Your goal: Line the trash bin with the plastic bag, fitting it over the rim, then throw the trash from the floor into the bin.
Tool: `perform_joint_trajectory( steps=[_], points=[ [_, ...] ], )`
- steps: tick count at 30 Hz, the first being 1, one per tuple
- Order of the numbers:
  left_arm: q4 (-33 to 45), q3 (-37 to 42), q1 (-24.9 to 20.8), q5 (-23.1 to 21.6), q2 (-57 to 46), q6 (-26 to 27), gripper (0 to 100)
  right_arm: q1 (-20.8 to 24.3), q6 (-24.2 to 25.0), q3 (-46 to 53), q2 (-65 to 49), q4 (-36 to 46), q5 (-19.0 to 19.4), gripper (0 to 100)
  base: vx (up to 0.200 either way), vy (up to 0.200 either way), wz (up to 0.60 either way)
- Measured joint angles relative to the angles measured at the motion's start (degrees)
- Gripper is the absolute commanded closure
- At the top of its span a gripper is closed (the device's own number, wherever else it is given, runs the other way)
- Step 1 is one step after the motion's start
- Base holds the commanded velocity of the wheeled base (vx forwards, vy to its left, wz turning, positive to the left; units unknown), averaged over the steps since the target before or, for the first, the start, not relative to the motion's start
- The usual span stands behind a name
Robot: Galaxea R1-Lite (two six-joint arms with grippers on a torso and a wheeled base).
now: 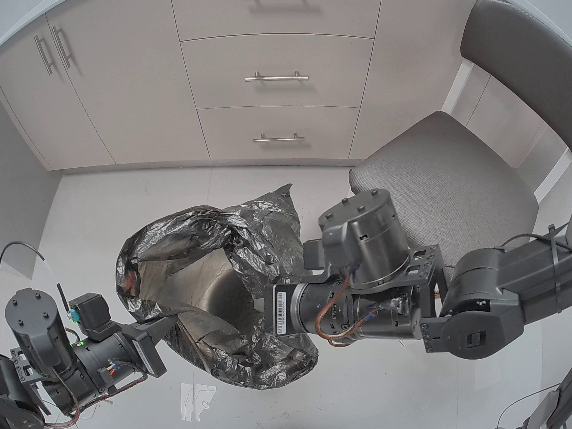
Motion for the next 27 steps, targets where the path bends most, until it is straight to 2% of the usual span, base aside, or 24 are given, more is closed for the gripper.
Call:
perform_joint_trajectory(
  steps=[9, 16, 27],
  points=[
    [-9.5, 2.4, 0.3, 0.1, 6.0, -0.4, 100, -1.6, -3.2, -1.6, 2.4, 0.0, -1.1, 100, 0.0, 0.0, 0.0],
    [-11.5, 4.1, 0.5, 0.0, 10.9, -1.5, 100, -2.1, -3.3, -1.6, 3.7, 0.0, -1.6, 100, 0.0, 0.0, 0.0],
    [-22.6, 5.7, 2.5, 0.1, 22.7, -2.0, 100, -3.5, -3.9, -0.9, 5.4, 0.0, -4.1, 100, 0.0, 0.0, 0.0]
  ],
)
